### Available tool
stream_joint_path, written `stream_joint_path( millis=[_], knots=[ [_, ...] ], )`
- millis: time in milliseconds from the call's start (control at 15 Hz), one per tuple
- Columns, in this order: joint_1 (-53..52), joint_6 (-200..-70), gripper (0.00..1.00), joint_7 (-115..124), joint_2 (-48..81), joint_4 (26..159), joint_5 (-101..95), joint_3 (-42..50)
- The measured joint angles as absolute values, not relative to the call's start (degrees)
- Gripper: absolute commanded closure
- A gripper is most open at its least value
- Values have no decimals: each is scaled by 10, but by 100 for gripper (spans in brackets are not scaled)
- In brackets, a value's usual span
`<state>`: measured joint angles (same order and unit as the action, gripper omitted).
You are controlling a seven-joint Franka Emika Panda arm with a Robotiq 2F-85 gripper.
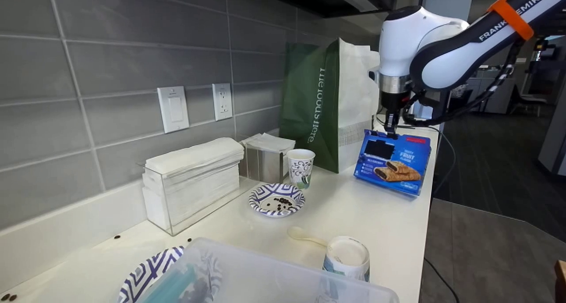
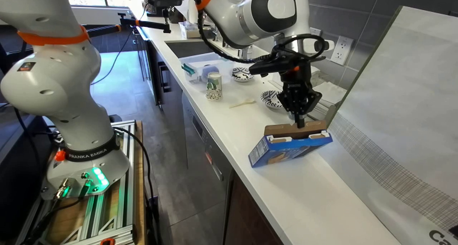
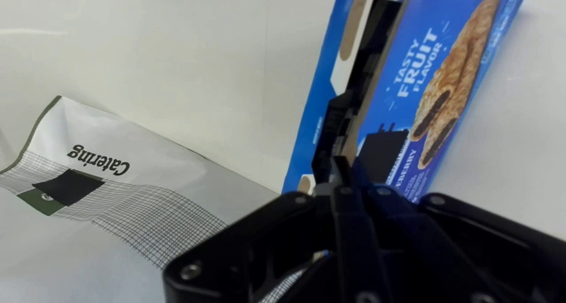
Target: Open the blue box
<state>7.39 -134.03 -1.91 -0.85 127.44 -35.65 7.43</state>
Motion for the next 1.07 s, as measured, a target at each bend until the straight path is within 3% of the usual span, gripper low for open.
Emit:
stream_joint_path(
  millis=[867,933,1067],
  knots=[
    [71,-1380,100,-121,-13,1275,-229,68],
    [71,-1382,74,-131,-12,1275,-218,68],
    [69,-1382,67,-149,-13,1275,-198,68]
  ],
)
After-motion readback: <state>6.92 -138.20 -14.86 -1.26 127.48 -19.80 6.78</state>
